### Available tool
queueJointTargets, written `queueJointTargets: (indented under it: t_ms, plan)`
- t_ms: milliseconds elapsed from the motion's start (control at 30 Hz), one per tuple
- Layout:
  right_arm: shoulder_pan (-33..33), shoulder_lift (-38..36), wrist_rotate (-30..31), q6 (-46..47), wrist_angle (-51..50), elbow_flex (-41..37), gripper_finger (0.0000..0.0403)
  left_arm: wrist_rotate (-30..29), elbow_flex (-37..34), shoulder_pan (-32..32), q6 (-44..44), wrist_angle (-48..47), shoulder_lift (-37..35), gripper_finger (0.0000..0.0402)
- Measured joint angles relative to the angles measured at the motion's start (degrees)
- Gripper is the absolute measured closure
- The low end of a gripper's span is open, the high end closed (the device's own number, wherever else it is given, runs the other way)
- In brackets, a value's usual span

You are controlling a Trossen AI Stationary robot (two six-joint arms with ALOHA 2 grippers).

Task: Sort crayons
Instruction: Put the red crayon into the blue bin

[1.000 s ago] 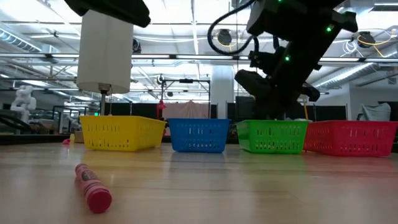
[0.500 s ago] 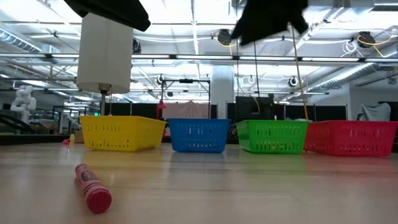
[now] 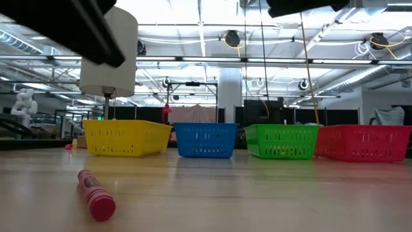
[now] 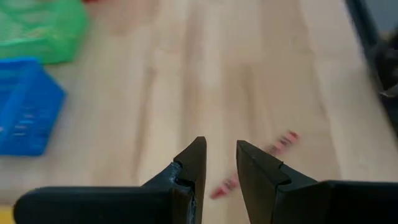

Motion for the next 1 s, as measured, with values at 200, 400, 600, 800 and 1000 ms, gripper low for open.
queueJointTargets:
  t_ms: [200,400,600,800,1000]
  plan:
    - [1.2,1.7,-0.1,-3.0,0.6,-0.1,0.0277,3.3,0.0,0.3,1.2,1.0,0.6,0.0314]
    - [1.3,3.2,-0.2,-4.1,1.9,-0.1,0.0277,4.9,0.0,0.3,1.3,1.0,0.6,0.0313]
    - [1.2,5.0,-0.2,-6.0,1.9,-0.1,0.0277,5.0,0.0,0.3,2.9,0.9,1.3,0.0313]
    - [1.1,6.5,-0.2,-6.0,2.6,-0.2,0.0277,6.2,0.0,0.3,5.7,0.9,3.5,0.0266]
    - [0.7,6.4,0.1,-6.8,3.5,-0.2,0.0277,6.1,0.0,-0.3,6.3,1.3,4.1,0.0225]
